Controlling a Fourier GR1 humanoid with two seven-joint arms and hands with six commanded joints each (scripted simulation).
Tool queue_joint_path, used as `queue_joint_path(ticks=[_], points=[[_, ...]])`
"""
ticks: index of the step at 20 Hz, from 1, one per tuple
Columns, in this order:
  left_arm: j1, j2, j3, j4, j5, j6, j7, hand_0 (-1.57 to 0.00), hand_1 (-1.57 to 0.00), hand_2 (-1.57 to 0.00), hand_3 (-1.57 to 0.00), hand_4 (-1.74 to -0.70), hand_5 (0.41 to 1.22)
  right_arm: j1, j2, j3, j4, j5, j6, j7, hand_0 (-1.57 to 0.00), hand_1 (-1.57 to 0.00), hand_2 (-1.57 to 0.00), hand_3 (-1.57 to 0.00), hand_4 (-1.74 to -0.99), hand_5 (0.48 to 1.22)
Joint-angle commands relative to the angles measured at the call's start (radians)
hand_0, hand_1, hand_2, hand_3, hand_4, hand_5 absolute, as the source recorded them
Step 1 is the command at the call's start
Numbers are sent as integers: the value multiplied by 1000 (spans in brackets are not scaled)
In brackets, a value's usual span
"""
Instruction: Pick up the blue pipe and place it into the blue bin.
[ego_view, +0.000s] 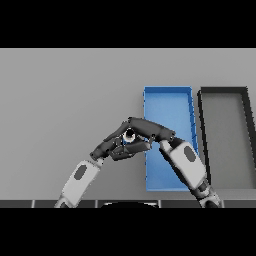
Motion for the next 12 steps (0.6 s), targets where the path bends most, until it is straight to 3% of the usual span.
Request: queue_joint_path(ticks=[1,3,5,7,9,10,12], points=[[-11,14,6,5,8,-33,-10,-935,-858,-827,-746,-1372,1221,1,7,-1,-9,-5,-6,10,-1561,-1561,-1561,-1553,-1736,1205],[-12,19,2,0,-7,-72,21,-598,-549,-529,-477,-1206,1221,13,17,-3,-19,-11,-9,31,-1565,-1565,-1565,-1559,-1738,1211],[-18,21,9,7,-36,-71,50,-383,-351,-338,-305,-1085,1029,17,23,-12,-22,2,-10,46,-1567,-1567,-1567,-1563,-1739,1214],[-19,7,9,10,-32,-58,103,-244,-224,-216,-195,-1017,848,25,37,-9,-22,37,-3,25,-1568,-1568,-1569,-1566,-1740,1217],[-9,7,16,-1,-14,-56,108,-156,-143,-138,-124,-980,704,22,43,-19,-30,36,-1,29,-1569,-1569,-1569,-1568,-1740,1218],[-16,2,23,4,1,-60,142,-125,-114,-110,-99,-970,647,31,55,-9,-33,47,-1,16,-1570,-1570,-1570,-1569,-1740,1219],[4,6,21,3,2,-60,141,-79,-73,-70,-63,-968,567,31,59,-19,-34,15,-3,33,-1570,-1570,-1570,-1569,-1741,1220]])
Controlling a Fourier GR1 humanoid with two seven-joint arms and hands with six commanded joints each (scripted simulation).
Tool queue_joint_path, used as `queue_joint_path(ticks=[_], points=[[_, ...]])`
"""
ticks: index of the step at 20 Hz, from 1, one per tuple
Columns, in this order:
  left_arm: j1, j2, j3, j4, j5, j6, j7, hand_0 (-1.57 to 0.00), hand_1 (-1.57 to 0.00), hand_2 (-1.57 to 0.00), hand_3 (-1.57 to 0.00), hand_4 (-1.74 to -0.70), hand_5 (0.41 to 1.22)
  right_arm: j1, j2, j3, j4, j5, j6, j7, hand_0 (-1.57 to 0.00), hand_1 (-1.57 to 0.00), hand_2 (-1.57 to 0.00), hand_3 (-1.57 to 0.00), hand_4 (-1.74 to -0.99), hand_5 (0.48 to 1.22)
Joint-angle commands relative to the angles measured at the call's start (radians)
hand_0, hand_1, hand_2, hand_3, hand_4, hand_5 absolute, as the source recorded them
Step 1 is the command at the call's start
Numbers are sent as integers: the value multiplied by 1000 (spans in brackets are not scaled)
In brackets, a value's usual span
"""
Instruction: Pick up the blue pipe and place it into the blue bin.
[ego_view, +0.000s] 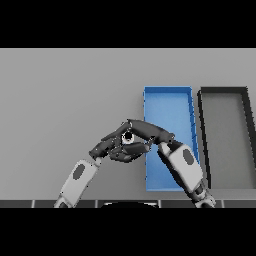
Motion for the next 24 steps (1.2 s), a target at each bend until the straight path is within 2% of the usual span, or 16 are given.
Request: queue_joint_path(ticks=[1,2,4,5,7,9,10,11,13,16,17,19,21,24], points=[[0,6,-4,5,-18,6,-1,-63,-58,-56,-50,-955,538,5,-1,-9,9,-9,4,-13,-1570,-1570,-1570,-1570,-1741,1220],[-11,6,0,17,-20,7,2,-50,-46,-45,-40,-947,513,-5,4,-20,13,-15,-4,-17,-1570,-1570,-1570,-1570,-1741,1220],[-3,1,-11,19,-31,11,6,-32,-29,-28,-25,-928,484,-21,14,-33,12,-113,-17,30,-1571,-1571,-1571,-1570,-1741,1220],[-10,-5,-11,25,-39,19,12,-25,-23,-22,-20,-922,482,-40,4,-51,8,-148,-30,51,-1571,-1571,-1571,-1570,-1741,1221],[-2,0,-11,22,-37,17,10,-16,-14,-14,-12,-913,470,-96,-18,-89,-15,-277,-94,127,-1571,-1571,-1571,-1571,-1741,1221],[-1,2,-15,11,-35,11,18,-10,-9,-9,-8,-908,456,-165,-40,-125,-6,-358,-139,167,-1571,-1571,-1571,-1571,-1741,1221],[8,6,-19,5,-35,8,11,-8,-7,-7,-6,-907,450,-201,-59,-147,-3,-401,-152,177,-1571,-1571,-1571,-1571,-1741,1221],[-1,7,-12,7,-28,4,33,-6,-5,-5,-5,-906,445,-251,-79,-171,18,-444,-154,186,-1571,-1571,-1571,-1571,-1741,1221],[-6,4,-10,10,-24,4,48,-3,-3,-3,-3,-906,437,-347,-109,-227,69,-497,-159,166,-1571,-1571,-1571,-1571,-1741,1221],[5,5,-16,-5,-29,7,56,-1,-1,-1,-1,-902,432,-447,-163,-312,165,-415,-233,103,-1571,-1571,-1571,-1571,-1741,1221],[3,13,-11,-11,-26,5,60,-1,-1,-1,0,-898,430,-475,-188,-336,192,-387,-255,104,-1571,-1571,-1571,-1571,-1741,1221],[-10,12,-10,-1,-34,6,70,0,0,0,0,-890,425,-530,-220,-378,305,-342,-268,107,-1571,-1571,-1571,-1571,-1741,1221],[2,17,-9,-6,-26,-1,55,0,0,0,0,-890,415,-543,-247,-421,412,-301,-247,75,-1571,-1571,-1571,-1571,-1741,1221],[1,29,-9,-1,-40,0,39,1,1,1,1,-877,412,-499,-292,-455,488,-238,-213,62,-1571,-1571,-1571,-1571,-1741,1221]])
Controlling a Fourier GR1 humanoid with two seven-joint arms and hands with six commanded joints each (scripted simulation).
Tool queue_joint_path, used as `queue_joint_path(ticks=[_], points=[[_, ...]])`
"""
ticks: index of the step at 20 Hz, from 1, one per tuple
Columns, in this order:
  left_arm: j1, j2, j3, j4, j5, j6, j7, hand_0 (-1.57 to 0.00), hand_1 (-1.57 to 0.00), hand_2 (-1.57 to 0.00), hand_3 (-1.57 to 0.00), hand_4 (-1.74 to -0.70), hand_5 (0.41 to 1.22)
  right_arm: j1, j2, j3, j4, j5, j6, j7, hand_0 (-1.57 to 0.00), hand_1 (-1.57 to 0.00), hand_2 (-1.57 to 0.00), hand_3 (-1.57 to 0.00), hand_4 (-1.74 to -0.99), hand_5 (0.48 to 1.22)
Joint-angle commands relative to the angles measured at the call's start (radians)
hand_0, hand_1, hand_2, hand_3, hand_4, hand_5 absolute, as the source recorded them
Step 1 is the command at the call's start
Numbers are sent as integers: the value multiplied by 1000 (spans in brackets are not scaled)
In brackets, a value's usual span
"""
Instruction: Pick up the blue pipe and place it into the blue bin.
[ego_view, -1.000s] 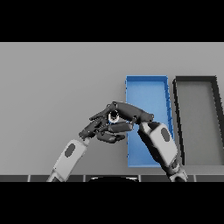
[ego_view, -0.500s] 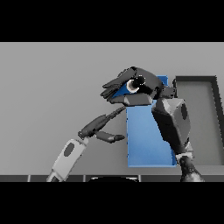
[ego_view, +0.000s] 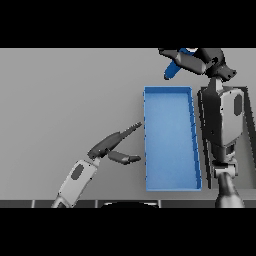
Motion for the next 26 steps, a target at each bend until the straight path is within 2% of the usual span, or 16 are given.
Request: queue_joint_path(ticks=[1,3,6,9,14,17,18,21,22,23,24,26], points=[[-4,-3,0,4,-11,10,0,1,1,1,1,-874,413,14,-10,-12,27,9,7,4,-1571,-1571,-1571,-1571,-1741,1221],[-13,-8,0,3,-8,10,11,1,1,1,1,-869,418,78,-8,-30,33,23,-5,10,-1571,-1571,-1571,-1571,-1741,1221],[-2,1,-2,1,-8,4,-11,1,1,1,1,-866,420,186,-2,-32,18,49,1,34,-1571,-1571,-1571,-1571,-1741,1221],[19,-14,-9,-8,-2,10,-4,1,1,1,1,-877,422,299,8,-27,-31,67,-8,81,-1571,-1571,-1571,-1571,-1741,1221],[24,-6,-7,-14,4,4,3,1,1,1,1,-882,427,454,33,-13,-134,124,-98,197,-1571,-1571,-1571,-1571,-1741,1221],[43,-2,-17,-36,2,5,0,1,1,1,1,-888,422,526,7,73,-120,166,-195,198,-1571,-1571,-1571,-1521,-1741,1221],[30,-5,-11,-35,7,5,20,1,1,1,1,-887,420,536,0,104,-124,170,-222,198,-1571,-1571,-1571,-1255,-1741,1221],[33,3,-11,-36,3,4,4,1,1,1,1,-883,421,565,-65,219,-74,171,-301,198,-1571,-1571,-1571,-908,-1741,1221],[30,-3,-15,-27,-1,4,0,1,1,1,1,-883,421,566,-85,266,-49,161,-333,197,-1571,-1548,-1571,-847,-1741,1221],[27,-3,-13,-27,1,3,12,1,1,1,1,-882,421,554,-115,322,-11,135,-364,198,-1465,-1336,-1339,-788,-1678,1221],[30,0,-12,-30,4,1,11,1,1,1,1,-881,422,530,-161,386,19,85,-395,197,-1172,-1069,-1071,-630,-1592,1221],[25,3,-8,-31,2,4,15,1,1,1,1,-878,425,485,-235,521,82,-14,-432,198,-750,-684,-685,-403,-1413,1221]])
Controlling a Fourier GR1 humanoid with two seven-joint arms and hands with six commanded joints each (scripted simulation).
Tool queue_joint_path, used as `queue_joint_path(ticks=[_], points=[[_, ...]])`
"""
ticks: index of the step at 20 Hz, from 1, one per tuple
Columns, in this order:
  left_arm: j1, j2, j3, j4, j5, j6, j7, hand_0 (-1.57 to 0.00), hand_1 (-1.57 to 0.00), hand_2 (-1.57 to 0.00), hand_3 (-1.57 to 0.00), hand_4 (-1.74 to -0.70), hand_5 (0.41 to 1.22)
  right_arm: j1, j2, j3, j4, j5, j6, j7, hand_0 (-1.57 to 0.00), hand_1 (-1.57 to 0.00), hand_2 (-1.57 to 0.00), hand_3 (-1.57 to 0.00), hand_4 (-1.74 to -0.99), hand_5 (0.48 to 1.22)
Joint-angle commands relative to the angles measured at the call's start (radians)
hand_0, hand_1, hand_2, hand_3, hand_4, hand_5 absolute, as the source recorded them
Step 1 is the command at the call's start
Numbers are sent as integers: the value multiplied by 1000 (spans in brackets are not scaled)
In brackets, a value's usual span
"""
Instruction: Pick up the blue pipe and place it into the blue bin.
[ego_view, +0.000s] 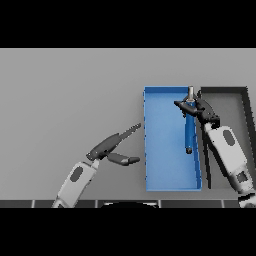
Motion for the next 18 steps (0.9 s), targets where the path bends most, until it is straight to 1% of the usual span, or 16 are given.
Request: queue_joint_path(ticks=[1,2,4,5,6,7,8,10,11,13,14,15,16,17,18], points=[[14,0,-5,0,-4,2,-9,1,1,1,1,-878,427,-8,-36,53,-8,-31,21,-2,-599,-547,-548,-322,-1337,1221],[6,1,-2,-9,3,-1,-3,1,1,1,1,-878,428,-33,-57,99,-1,-48,39,-2,-479,-437,-438,-258,-1275,1186],[21,-4,-10,-13,3,2,-2,1,1,1,1,-881,429,-66,-103,189,-24,-55,70,-6,-306,-279,-280,-164,-1175,1084],[25,-4,-13,-11,-3,4,-9,1,1,1,1,-884,429,-65,-121,209,-46,-47,90,-19,-245,-223,-224,-131,-1142,1030],[22,-10,-12,-14,-2,9,-1,1,1,1,1,-886,428,-62,-131,226,-48,-42,104,0,-196,-179,-179,-105,-1110,979],[14,-10,-8,-15,2,10,8,1,1,1,1,-886,428,-63,-135,235,-45,-43,102,0,-156,-143,-143,-84,-1083,934],[16,-6,-6,-17,3,8,4,1,1,1,1,-886,426,-59,-143,242,-45,-44,105,0,-125,-114,-114,-67,-1078,898],[3,-1,-1,-13,-1,8,8,1,1,1,1,-885,427,-81,-166,297,-45,-61,80,0,-80,-73,-73,-42,-1063,846],[1,-2,3,-14,9,5,17,1,1,1,1,-885,427,-82,-169,309,-44,-47,91,-3,-63,-58,-58,-34,-1056,817],[7,-3,-2,-12,6,3,8,1,1,1,1,-886,428,-94,-168,318,-30,-31,103,-2,-40,-37,-37,-21,-1046,759],[13,-5,-8,-6,-3,7,3,1,1,1,1,-887,429,-96,-165,321,-17,-24,111,-14,-32,-29,-29,-17,-1038,734],[15,-3,-8,-2,-8,9,3,1,1,1,1,-887,429,-93,-155,329,-16,-17,107,-16,-25,-23,-23,-13,-1036,713],[16,-7,-13,-10,-9,9,-2,1,1,1,1,-888,429,-96,-159,327,-10,-15,109,-11,-20,-18,-18,-10,-1033,696],[16,-12,-15,-9,-11,13,1,1,1,1,1,-888,429,-96,-174,324,-26,-17,112,-11,-16,-14,-14,-8,-1030,682],[12,-12,-11,-2,-9,12,5,1,1,1,1,-887,431,-99,-166,326,-19,-15,112,-14,-13,-11,-11,-6,-1022,672]])
